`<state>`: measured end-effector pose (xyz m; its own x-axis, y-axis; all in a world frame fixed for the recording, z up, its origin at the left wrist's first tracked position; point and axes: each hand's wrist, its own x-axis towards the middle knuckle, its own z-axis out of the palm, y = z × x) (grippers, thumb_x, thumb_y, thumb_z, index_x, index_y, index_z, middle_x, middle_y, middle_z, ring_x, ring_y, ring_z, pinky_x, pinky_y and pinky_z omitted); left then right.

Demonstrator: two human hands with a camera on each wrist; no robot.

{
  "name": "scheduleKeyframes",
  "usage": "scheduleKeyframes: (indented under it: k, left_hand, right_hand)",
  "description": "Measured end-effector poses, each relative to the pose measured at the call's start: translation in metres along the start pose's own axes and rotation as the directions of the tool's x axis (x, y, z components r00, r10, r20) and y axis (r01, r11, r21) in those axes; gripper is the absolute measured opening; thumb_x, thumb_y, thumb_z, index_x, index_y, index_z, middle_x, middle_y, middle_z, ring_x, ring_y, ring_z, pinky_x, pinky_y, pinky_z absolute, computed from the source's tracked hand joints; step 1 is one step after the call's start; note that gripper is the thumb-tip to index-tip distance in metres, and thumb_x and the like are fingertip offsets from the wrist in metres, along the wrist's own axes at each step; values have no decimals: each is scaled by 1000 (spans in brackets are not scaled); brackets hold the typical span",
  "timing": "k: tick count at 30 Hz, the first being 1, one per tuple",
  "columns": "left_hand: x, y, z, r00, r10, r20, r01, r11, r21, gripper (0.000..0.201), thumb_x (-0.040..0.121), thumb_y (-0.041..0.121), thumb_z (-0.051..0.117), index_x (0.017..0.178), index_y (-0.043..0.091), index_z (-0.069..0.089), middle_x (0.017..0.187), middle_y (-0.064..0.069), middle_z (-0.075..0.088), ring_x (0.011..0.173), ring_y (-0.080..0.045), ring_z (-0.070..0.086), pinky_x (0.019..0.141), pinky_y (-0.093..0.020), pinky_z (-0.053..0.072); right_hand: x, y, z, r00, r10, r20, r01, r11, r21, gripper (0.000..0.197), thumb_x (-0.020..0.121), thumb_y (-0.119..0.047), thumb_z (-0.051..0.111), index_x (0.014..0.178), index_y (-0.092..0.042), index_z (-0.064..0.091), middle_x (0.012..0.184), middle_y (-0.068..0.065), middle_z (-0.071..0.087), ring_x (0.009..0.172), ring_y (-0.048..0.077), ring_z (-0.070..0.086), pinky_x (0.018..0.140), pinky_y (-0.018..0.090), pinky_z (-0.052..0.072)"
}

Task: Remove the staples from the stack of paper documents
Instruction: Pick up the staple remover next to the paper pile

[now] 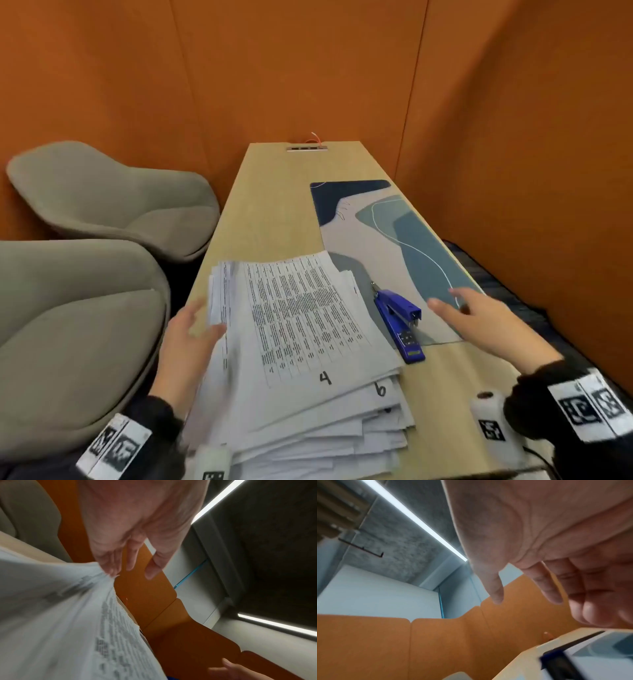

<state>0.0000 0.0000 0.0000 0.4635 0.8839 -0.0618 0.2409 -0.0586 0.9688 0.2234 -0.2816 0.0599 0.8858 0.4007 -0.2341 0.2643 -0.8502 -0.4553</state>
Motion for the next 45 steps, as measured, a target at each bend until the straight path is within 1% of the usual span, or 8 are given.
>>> scheduleKeyframes:
  k: [4,7,14,22,27,32,36,45]
  left_hand:
    - [28,7,21,956,-104,276,63,986,153,68,84,26,69,142,10,37,142,-10,44,128,-25,45,102,-36,38]
    - [58,0,42,960,-203,193,102,895,435,88,77,41,75,140,-1,31,143,-20,40,126,-37,45,100,-45,41]
    - [80,10,57,965,-206,163,72,803,591,52,79,38,75,108,-2,58,97,-15,61,93,-31,60,69,-31,44]
    - [16,18,75,851,-220,477,200,975,93,40,77,7,57,115,-3,52,109,-26,61,95,-41,62,90,-55,51]
    - [-23,10,96,774,-220,594,315,947,-59,45,88,-10,45,121,21,44,114,-18,57,99,-43,59,80,-51,55]
    - [-25,26,106,716,-275,642,407,911,-64,23,80,1,55,103,5,54,95,-16,57,80,-28,57,73,-39,50]
    - [-5,29,121,670,-340,659,497,866,-59,66,62,13,76,123,-1,55,109,-20,56,95,-34,55,86,-44,48]
    - [2,9,140,732,-322,601,391,920,17,21,91,-6,47,109,-2,58,98,-21,71,74,-32,71,57,-36,58]
  right_hand:
    - [36,-48,1,988,-124,87,130,989,-72,61,94,-60,46,131,-12,52,130,12,59,102,23,61,88,36,49]
    - [69,-63,34,958,-76,277,157,947,-282,41,91,-55,55,85,-14,55,94,7,64,78,21,59,76,32,46]
    - [108,-54,59,970,-84,227,161,926,-343,37,95,-32,59,118,-4,62,115,13,63,108,32,60,83,30,44]
    - [73,-3,0,991,-117,-69,135,814,565,21,98,-33,56,98,-15,46,76,5,57,61,18,56,53,26,45]
    - [27,-8,-3,881,-433,189,360,874,326,42,98,-37,55,134,-41,33,109,-8,60,78,7,68,61,18,51]
    - [26,-5,44,819,-429,381,414,902,126,45,98,-40,54,138,-48,35,134,-4,55,101,13,62,82,23,51]
    - [26,-5,58,801,-384,459,383,918,100,47,98,-41,53,139,-46,32,134,-2,55,98,13,62,76,18,48]
    - [18,-2,66,802,-376,464,435,900,-21,42,100,-36,49,140,-36,35,117,4,59,93,20,63,81,30,54]
